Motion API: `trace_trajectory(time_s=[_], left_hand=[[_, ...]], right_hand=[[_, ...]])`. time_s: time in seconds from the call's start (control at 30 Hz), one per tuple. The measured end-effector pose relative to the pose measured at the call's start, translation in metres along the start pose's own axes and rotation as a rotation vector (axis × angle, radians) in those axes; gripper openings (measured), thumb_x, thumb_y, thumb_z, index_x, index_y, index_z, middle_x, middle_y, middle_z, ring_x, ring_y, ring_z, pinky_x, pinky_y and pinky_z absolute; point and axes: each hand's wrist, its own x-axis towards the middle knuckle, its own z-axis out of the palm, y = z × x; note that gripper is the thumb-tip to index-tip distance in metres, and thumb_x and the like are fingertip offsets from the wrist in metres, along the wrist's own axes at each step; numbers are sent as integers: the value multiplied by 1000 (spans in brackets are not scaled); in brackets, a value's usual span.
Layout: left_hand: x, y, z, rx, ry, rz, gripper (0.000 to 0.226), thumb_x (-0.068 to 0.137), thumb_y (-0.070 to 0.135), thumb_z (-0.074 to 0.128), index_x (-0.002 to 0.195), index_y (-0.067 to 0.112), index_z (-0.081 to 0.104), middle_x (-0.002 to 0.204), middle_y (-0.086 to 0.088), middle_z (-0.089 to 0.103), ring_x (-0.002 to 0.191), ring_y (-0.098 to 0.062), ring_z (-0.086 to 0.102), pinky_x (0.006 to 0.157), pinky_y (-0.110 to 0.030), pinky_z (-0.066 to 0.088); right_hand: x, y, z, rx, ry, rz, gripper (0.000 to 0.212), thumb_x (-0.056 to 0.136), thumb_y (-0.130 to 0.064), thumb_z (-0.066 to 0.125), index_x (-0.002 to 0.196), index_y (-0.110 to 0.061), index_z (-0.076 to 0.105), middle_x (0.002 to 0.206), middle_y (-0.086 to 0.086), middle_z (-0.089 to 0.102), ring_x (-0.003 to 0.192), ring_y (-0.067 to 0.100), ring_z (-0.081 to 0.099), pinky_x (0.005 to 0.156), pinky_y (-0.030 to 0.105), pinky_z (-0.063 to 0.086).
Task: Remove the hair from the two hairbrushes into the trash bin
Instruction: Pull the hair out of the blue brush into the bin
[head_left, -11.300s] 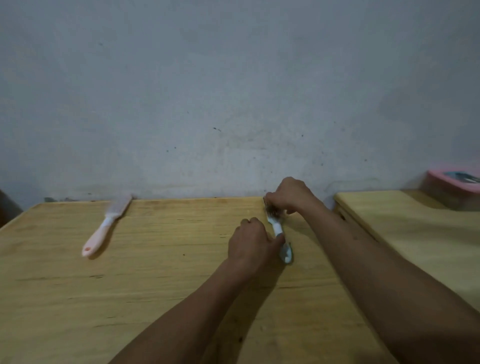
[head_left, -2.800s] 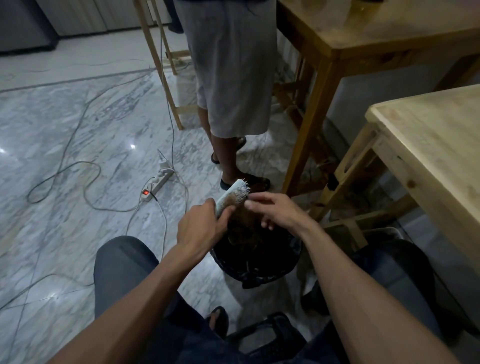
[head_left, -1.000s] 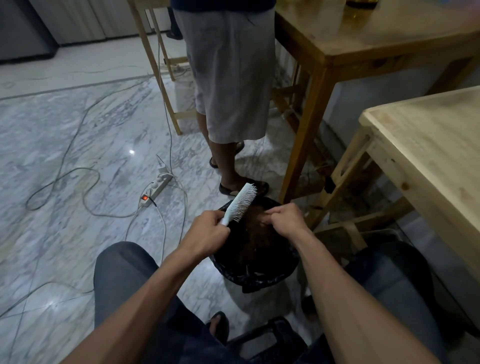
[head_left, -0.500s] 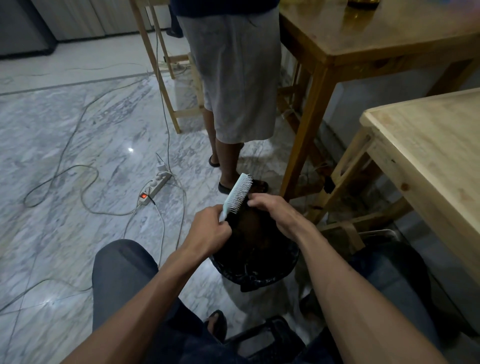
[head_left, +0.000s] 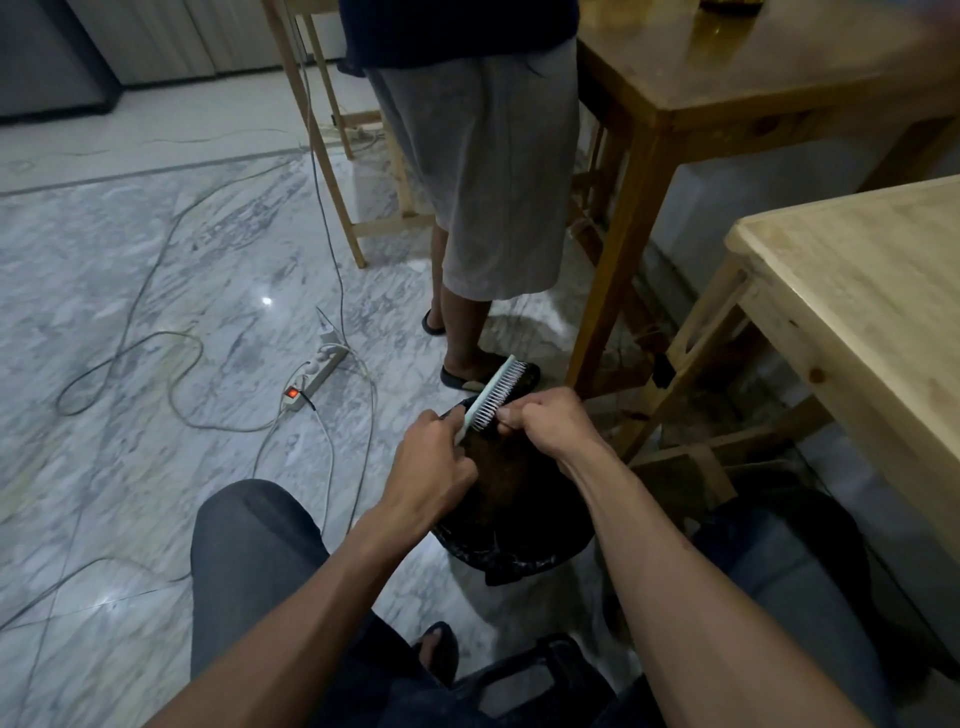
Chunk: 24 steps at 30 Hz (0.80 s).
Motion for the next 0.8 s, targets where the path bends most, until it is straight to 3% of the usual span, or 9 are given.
trace_trajectory(time_s=[0.2, 0.27, 0.37, 0.47, 0.53, 0.63, 0.7, 0.77, 0.8], left_hand=[[7, -7, -7, -29, 96, -89, 15, 80, -1, 54, 80, 9, 43, 73, -4, 36, 65, -32, 42, 50, -33, 20], [7, -10, -7, -30, 120, -82, 22, 81, 0, 54, 77, 13, 37, 72, -4, 36, 65, -32, 43, 51, -34, 20], [6, -7, -5, -19, 113, -65, 8, 81, 4, 55, 82, 9, 48, 74, -6, 44, 65, -31, 48, 52, -35, 29], [3, -2, -2, 36, 115, -54, 6, 81, 9, 55, 86, 12, 54, 75, -5, 49, 65, -26, 48, 51, -33, 27], [2, 2, -2, 51, 112, -55, 12, 80, 9, 55, 91, 13, 58, 79, -4, 53, 68, -26, 49, 51, -33, 27], [3, 4, -3, 47, 124, -60, 30, 81, 11, 57, 111, 15, 63, 95, -7, 64, 80, -30, 57, 60, -35, 37], [4, 5, -2, 21, 119, -60, 38, 82, 10, 58, 119, 15, 62, 101, -8, 67, 86, -31, 60, 63, -37, 42], [3, 6, -2, -9, 100, -46, 38, 81, 10, 59, 119, 15, 62, 102, -8, 69, 85, -32, 61, 62, -37, 44], [2, 7, -2, -18, 93, -41, 37, 81, 9, 59, 118, 14, 62, 100, -9, 69, 84, -32, 61, 61, -37, 44]], right_hand=[[6, 15, -19, -222, 119, 73, 18, 77, -12, 72, 60, -8, 77, 63, 3, 74, 71, 24, 73, 66, 30, 56], [6, 23, -23, -262, 92, 67, 20, 83, -15, 72, 65, -10, 80, 68, 1, 76, 77, 20, 74, 74, 31, 59], [2, 20, -21, -283, -33, 37, 22, 95, -24, 65, 100, -13, 83, 99, 6, 80, 100, 23, 73, 89, 31, 55], [-2, 4, -14, -200, -67, 39, 44, 96, -26, 59, 140, -17, 63, 140, 5, 63, 132, 26, 56, 107, 36, 45], [-4, -7, -13, -104, 4, 7, 47, 92, -19, 54, 138, -12, 62, 143, 8, 59, 133, 30, 53, 113, 45, 41], [-10, -15, -13, -52, 21, -36, 50, 86, -18, 49, 131, 3, 56, 137, 21, 59, 125, 39, 56, 110, 57, 41], [-10, -17, -12, 21, -43, -30, 42, 89, -26, 51, 120, -2, 66, 130, 22, 65, 119, 36, 63, 102, 50, 47], [-9, -17, -10, 150, -152, 0, 22, 97, -35, 59, 102, -19, 74, 110, 5, 78, 101, 19, 74, 86, 36, 53], [-6, -16, -9, 225, -196, 3, 17, 99, -33, 63, 99, -20, 74, 98, -1, 81, 88, 13, 76, 79, 30, 56]])
